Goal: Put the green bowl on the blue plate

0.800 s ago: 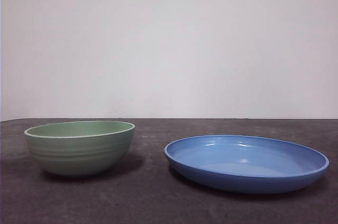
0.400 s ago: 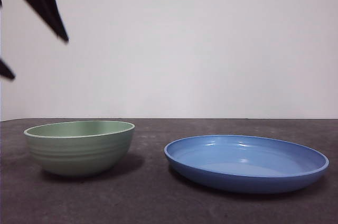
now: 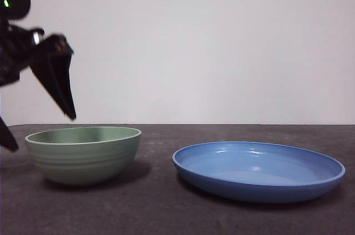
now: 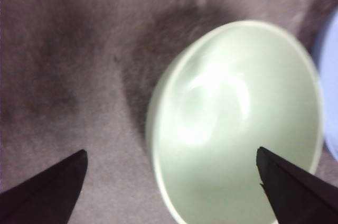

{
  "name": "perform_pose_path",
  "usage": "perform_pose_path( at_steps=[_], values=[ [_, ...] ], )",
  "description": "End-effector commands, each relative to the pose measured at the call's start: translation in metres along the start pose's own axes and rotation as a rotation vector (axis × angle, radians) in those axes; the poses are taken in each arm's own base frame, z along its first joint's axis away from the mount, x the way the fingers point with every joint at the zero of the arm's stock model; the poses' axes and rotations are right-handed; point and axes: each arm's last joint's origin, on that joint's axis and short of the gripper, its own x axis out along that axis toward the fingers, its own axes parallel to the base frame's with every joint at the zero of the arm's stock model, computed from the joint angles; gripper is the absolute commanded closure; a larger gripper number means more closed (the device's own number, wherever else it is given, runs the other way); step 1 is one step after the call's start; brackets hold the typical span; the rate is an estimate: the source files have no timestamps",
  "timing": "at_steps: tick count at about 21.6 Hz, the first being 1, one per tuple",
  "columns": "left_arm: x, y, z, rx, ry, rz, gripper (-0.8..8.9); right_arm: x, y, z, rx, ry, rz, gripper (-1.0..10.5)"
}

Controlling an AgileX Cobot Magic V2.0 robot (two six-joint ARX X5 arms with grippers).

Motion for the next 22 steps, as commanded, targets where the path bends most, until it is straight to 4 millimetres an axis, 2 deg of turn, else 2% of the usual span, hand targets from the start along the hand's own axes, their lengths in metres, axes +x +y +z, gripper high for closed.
perform_pose_path(
  at_steps=[1, 3, 6, 8, 12, 15, 19, 22],
  values=[
    [0.007, 0.002, 0.005, 0.018, 0.012, 0.004, 3.31, -0.001, 0.002, 0.004, -0.011, -0.008, 0.01, 3.2],
    [0.01, 0.003, 0.006, 0.016, 0.016, 0.004, 4.27, -0.001, 0.002, 0.004, -0.01, -0.006, 0.01, 3.2],
    [0.01, 0.003, 0.006, 0.026, 0.017, 0.004, 6.95, -0.001, 0.002, 0.003, -0.008, 0.001, 0.008, 3.2],
    [0.01, 0.003, 0.006, 0.031, 0.017, 0.004, 8.07, -0.001, 0.002, 0.002, -0.007, 0.005, 0.007, 3.2],
    [0.01, 0.002, 0.007, 0.035, 0.015, 0.003, 8.05, -0.001, 0.002, 0.002, -0.006, 0.006, 0.006, 3.2],
    [0.004, -0.009, 0.015, 0.045, -0.005, 0.005, 8.04, -0.001, 0.002, 0.002, -0.006, 0.006, 0.002, 3.2],
    [-0.01, -0.046, 0.036, 0.1, -0.048, 0.087, 8.04, -0.007, 0.003, -0.002, -0.007, 0.018, -0.011, 3.2],
    [-0.007, -0.082, 0.055, 0.174, -0.043, 0.081, 8.04, -0.014, 0.004, -0.006, -0.005, 0.022, -0.038, 3.2]
  ],
)
